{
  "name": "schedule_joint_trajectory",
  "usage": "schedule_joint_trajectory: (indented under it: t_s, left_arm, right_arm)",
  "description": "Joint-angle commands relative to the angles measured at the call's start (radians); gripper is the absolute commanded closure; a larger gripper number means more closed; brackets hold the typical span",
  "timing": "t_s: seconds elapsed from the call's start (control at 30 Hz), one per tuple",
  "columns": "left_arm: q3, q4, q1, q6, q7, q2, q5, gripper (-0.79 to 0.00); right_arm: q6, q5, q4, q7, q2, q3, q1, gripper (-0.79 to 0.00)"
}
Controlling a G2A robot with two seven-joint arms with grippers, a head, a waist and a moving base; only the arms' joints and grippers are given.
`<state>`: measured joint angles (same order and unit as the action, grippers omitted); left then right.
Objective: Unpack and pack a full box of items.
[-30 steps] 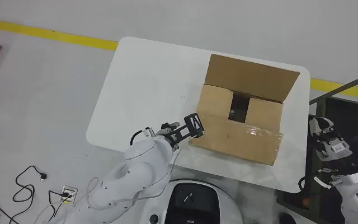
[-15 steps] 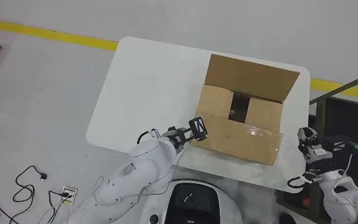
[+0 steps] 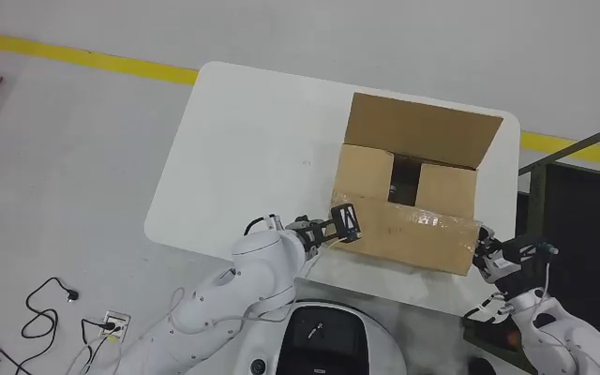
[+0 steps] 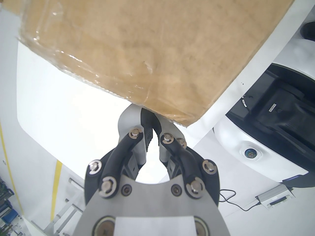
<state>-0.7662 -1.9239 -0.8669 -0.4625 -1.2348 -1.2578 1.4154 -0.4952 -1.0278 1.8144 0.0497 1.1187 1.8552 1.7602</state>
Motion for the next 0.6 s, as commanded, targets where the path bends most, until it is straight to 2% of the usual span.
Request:
schedule_joint_trajectory:
  t_s: [0.0, 0.27, 0.57]
  left_arm:
    - [0.001, -0.006, 0.001, -0.012, -0.002, -0.001, -0.002, 0.000]
    - [-0.025, -0.063, -0.012, -0.036, -0.019, 0.002, -0.017, 0.000]
    - [-0.077, -0.167, -0.060, -0.060, -0.063, 0.013, -0.074, 0.000]
  right_arm:
    - [-0.014, 0.001, 0.008, -0.001, 0.000, 0.000, 0.009, 0.000]
    - [-0.074, 0.047, 0.055, 0.021, -0.003, 0.022, 0.056, 0.000]
    - [-0.119, 0.067, 0.097, 0.028, -0.003, 0.055, 0.139, 0.000]
